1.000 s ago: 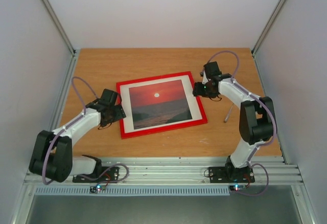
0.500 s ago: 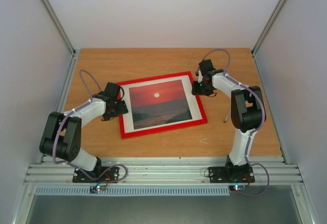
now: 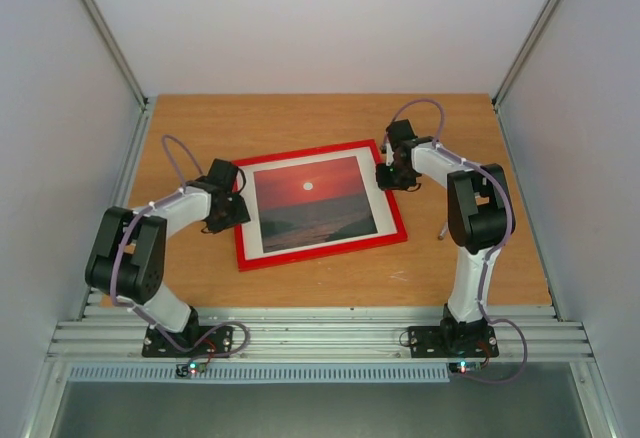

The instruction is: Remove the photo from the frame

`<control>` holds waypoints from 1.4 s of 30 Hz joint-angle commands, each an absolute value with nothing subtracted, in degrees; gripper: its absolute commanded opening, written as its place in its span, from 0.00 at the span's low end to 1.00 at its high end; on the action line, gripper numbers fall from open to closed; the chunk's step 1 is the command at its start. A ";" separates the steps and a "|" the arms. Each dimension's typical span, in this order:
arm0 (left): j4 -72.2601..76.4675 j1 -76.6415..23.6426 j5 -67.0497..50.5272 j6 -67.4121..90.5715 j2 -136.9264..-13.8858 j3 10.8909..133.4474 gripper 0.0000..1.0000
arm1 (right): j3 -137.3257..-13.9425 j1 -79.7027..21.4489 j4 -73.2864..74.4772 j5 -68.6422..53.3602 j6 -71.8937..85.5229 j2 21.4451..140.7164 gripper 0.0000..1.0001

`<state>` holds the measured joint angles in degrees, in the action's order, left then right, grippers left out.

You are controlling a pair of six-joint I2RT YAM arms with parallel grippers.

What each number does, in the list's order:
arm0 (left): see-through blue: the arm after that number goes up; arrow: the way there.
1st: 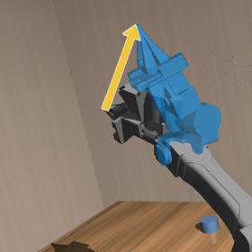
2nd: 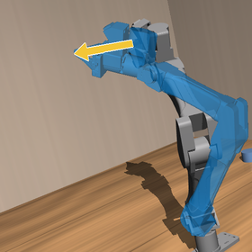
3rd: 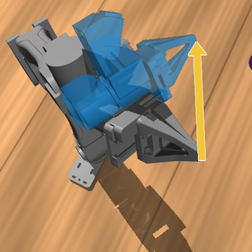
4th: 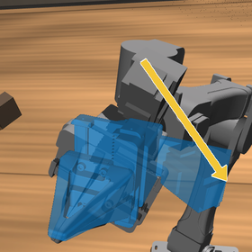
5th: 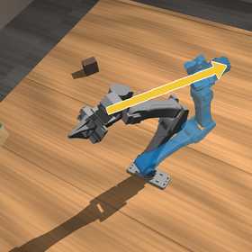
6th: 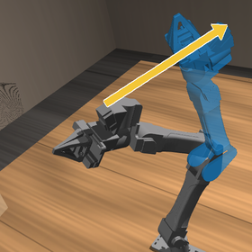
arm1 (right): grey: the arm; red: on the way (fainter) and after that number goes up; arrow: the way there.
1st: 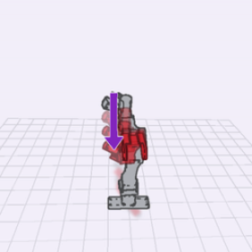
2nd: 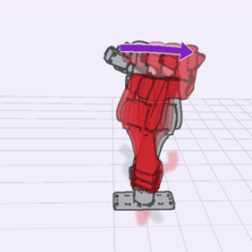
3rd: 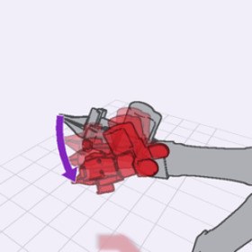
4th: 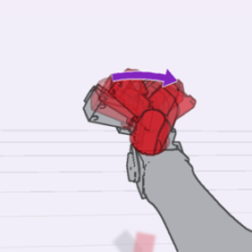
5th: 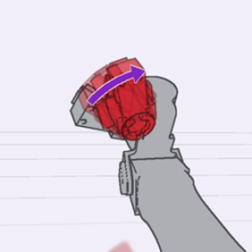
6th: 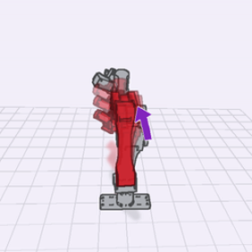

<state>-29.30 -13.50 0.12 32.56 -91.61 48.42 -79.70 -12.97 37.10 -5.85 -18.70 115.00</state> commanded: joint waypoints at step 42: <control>-25.35 -23.38 6.33 35.15 -81.83 45.40 0.01 | -61.56 -11.69 25.51 -2.82 -17.21 96.32 0.01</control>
<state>-29.54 -23.24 5.45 32.56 -84.84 46.35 -61.17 -11.88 28.42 -1.89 -18.68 100.05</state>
